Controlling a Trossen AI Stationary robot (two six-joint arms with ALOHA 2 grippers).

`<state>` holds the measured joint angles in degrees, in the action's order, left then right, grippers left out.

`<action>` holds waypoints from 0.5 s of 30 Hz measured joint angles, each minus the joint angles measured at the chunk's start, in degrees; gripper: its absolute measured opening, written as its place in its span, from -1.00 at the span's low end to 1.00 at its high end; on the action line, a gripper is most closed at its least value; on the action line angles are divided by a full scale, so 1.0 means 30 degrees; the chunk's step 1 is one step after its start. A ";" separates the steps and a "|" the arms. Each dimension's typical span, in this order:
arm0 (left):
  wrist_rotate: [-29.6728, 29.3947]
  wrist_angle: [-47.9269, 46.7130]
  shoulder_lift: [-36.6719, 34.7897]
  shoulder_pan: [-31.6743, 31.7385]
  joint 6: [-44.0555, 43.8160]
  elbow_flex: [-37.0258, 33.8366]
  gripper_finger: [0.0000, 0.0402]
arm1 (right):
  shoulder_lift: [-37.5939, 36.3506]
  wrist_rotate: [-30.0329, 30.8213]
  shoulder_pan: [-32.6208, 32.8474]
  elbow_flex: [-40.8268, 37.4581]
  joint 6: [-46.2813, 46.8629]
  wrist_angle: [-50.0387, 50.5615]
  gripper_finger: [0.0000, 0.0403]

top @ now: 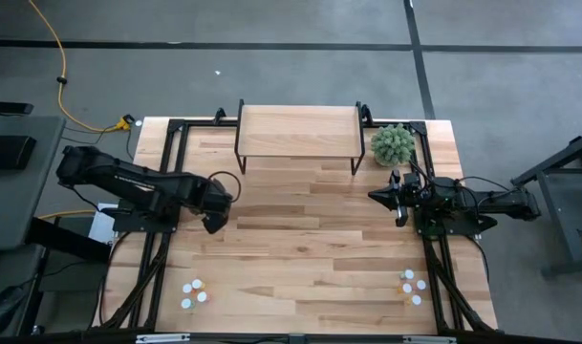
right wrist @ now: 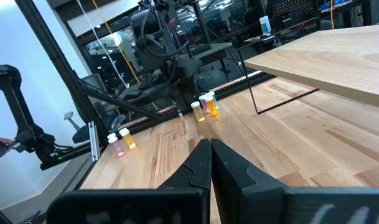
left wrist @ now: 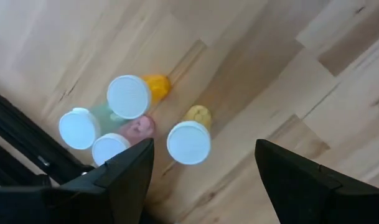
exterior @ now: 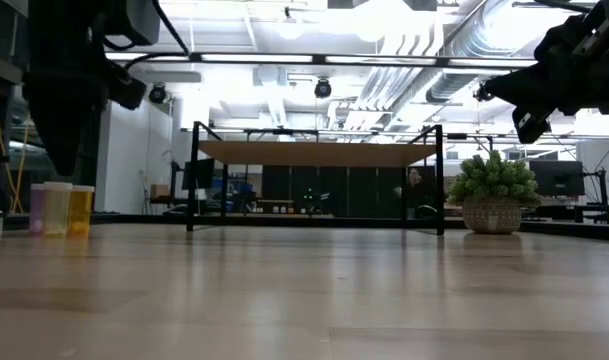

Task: Pick and place medicine bottles onto shelf by color
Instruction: Put the top yellow pill bottle on the shelf

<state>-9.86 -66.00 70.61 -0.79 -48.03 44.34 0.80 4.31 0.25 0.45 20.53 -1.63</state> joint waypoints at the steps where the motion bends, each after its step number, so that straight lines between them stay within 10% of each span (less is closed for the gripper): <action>1: 0.0020 -0.0007 0.0206 0.0006 0.0007 0.0000 0.34 | 0.0000 0.0002 0.0000 0.0005 -0.0006 0.0000 -1.00; 15: 0.0313 0.0067 0.2488 0.0013 0.0568 -0.0015 0.34 | 0.0000 0.0002 0.0000 -0.0002 0.0000 0.0000 -1.00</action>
<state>-8.93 -65.80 78.08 -0.75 -46.33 44.29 0.80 4.32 0.25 0.45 20.53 -1.63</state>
